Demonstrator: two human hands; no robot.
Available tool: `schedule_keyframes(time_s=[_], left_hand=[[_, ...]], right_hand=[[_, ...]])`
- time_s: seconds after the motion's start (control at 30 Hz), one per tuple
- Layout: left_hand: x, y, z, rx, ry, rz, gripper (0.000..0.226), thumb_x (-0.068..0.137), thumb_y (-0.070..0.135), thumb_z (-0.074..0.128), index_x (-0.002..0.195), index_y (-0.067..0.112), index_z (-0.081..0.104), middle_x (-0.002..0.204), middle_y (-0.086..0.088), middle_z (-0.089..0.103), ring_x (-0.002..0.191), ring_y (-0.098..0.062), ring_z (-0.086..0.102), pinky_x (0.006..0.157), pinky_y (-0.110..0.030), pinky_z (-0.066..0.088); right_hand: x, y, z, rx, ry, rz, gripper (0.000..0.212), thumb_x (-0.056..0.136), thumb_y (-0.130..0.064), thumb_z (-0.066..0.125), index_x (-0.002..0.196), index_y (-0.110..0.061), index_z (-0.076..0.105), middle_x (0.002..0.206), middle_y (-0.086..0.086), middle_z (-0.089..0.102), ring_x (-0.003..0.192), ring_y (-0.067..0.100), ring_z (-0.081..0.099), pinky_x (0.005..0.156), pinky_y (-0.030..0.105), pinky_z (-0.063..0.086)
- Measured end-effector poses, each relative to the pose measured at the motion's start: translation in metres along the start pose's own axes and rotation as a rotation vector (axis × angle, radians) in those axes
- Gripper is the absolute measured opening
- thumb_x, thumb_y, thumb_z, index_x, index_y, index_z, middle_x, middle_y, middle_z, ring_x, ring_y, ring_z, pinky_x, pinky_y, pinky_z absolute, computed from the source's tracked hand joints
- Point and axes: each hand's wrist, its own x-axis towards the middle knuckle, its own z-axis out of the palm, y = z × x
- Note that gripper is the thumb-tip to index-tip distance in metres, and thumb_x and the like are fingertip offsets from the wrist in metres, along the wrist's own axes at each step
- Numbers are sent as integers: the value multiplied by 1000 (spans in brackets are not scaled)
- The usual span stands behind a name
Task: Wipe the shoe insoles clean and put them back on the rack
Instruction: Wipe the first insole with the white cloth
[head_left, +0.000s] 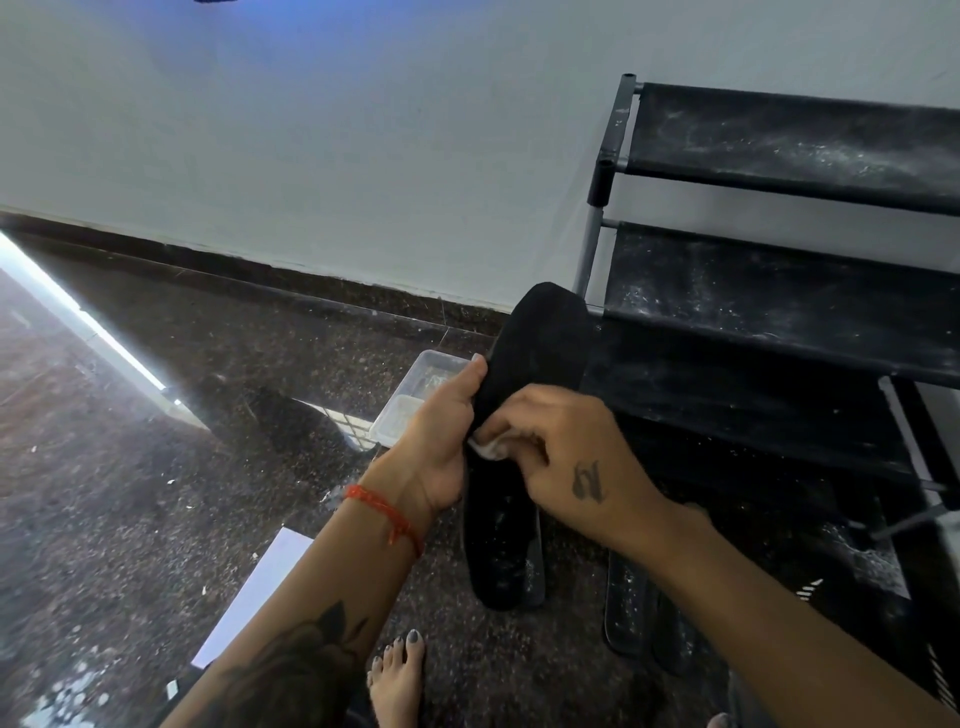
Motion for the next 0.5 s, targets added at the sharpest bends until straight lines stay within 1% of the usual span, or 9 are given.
schedule_keyframes(time_s=[0.07,0.13,0.17,0.2,0.3,0.37,0.43,0.5], left_hand=[[1,0,-2,-16,-7,-3,51,100,45,32,107,6,65,101,-11,68,87,-20,65,85,-28,51],[0,2,-2,-25,-35,-25,53,100,46,30,106,7,65,96,-9,69,83,-18,67,80,-27,53],[0,2,-2,-23,-44,-31,54,100,47,30,106,7,65,95,-9,70,81,-18,68,79,-28,52],[0,2,-2,-18,-50,-32,55,100,47,29,106,6,65,93,-9,70,80,-19,68,79,-29,52],[0,1,0,-13,-62,-29,54,100,47,28,107,7,64,93,-11,68,82,-20,65,83,-33,49],[0,1,1,-26,-67,-29,54,100,46,27,104,8,65,89,-10,68,78,-19,66,82,-32,49],[0,1,0,-36,-45,-24,53,100,45,29,107,7,64,92,-10,68,75,-18,66,76,-28,53],[1,2,-2,-36,-19,-10,51,101,44,30,108,6,64,98,-10,67,79,-18,66,73,-25,55]], right_hand=[[0,-4,-3,50,-108,-32,25,74,1,58,78,-18,74,82,-6,67,78,7,60,72,25,51],[0,-1,-10,-30,-199,-59,29,72,-2,53,73,-22,74,82,-8,66,78,10,58,72,27,50],[0,2,-12,-81,-203,-60,30,71,-4,51,72,-23,74,81,-8,66,78,12,57,71,28,49],[0,6,-15,-125,-168,-52,29,71,-5,52,72,-23,74,81,-8,66,77,13,57,70,30,49],[0,15,-14,-222,44,-2,26,74,3,61,77,-20,74,80,-4,66,76,18,58,67,32,50],[0,11,-7,-203,113,21,23,74,3,63,80,-17,74,80,-2,66,76,20,59,67,32,51],[0,2,0,-115,62,16,21,76,-3,59,82,-16,74,82,-2,66,78,17,61,70,30,51],[-2,-4,1,-58,-51,-11,24,76,-3,57,80,-18,74,83,-4,66,80,14,60,72,29,51]])
